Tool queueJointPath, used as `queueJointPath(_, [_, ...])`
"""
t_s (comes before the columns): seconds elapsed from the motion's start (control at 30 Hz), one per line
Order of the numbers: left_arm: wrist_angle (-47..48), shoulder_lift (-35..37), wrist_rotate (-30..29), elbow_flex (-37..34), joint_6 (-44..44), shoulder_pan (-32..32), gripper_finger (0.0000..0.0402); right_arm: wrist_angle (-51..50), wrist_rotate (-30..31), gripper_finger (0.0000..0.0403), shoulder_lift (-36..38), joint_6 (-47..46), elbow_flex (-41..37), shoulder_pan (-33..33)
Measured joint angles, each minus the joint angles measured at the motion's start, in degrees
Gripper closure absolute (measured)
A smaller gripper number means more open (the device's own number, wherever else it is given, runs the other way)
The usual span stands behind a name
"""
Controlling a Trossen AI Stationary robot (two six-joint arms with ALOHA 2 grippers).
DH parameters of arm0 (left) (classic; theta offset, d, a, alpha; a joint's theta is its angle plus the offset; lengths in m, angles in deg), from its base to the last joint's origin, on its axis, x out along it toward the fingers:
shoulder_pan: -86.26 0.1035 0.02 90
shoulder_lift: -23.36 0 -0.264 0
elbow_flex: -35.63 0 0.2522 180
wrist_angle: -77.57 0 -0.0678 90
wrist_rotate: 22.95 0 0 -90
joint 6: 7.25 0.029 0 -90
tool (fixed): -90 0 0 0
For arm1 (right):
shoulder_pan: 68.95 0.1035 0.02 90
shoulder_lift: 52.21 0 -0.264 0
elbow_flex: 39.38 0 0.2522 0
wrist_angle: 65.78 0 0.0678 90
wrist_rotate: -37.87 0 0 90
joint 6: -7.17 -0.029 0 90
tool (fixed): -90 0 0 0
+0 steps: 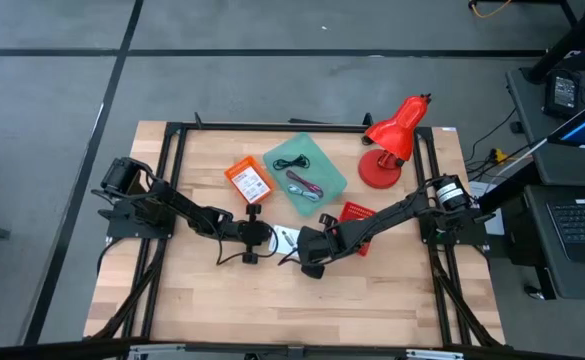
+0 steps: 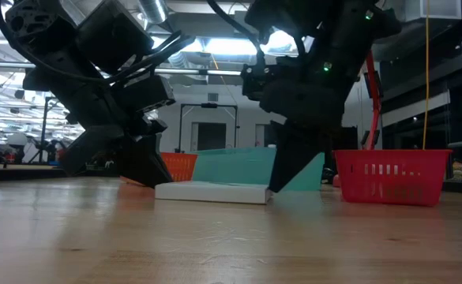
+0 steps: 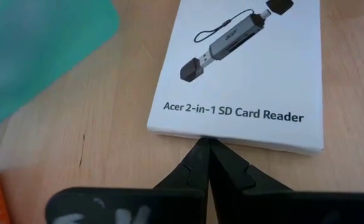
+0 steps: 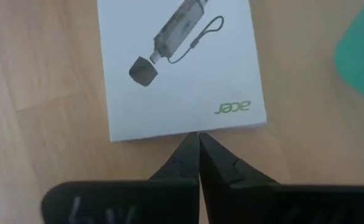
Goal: Pick and place items into bin
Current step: Put the white card reader box into the orange bin
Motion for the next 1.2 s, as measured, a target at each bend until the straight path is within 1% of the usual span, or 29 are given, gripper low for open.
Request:
queueJointPath(0.13, [-0.2, 0.0, 0.0, 0.0, 0.2, 0.0, 0.0398, 2.0, -0.7, 0.0403, 0.0, 1.5, 0.0, 0.1])
queueJointPath(0.3, [-0.5, 0.0, 0.1, -0.1, 0.5, 0.0, 0.0398, 2.1, -0.4, 0.0403, 0.0, 2.5, -0.1, 0.1])
queueJointPath(0.6, [-0.5, 0.0, -0.1, -0.1, 0.5, 0.0, 0.0398, 6.7, -1.1, 0.0403, 0.0, 5.8, -0.1, 0.2])
queueJointPath(0.93, [-0.4, 0.0, -0.1, -0.1, 0.5, 0.1, 0.0398, 7.7, -0.2, 0.0403, 0.0, 7.0, -0.1, 0.4])
queueJointPath(1.2, [-0.5, -0.1, -0.4, -0.1, 0.1, 0.1, 0.0398, 9.8, -0.3, 0.0402, 0.1, 11.8, 3.1, 0.5])
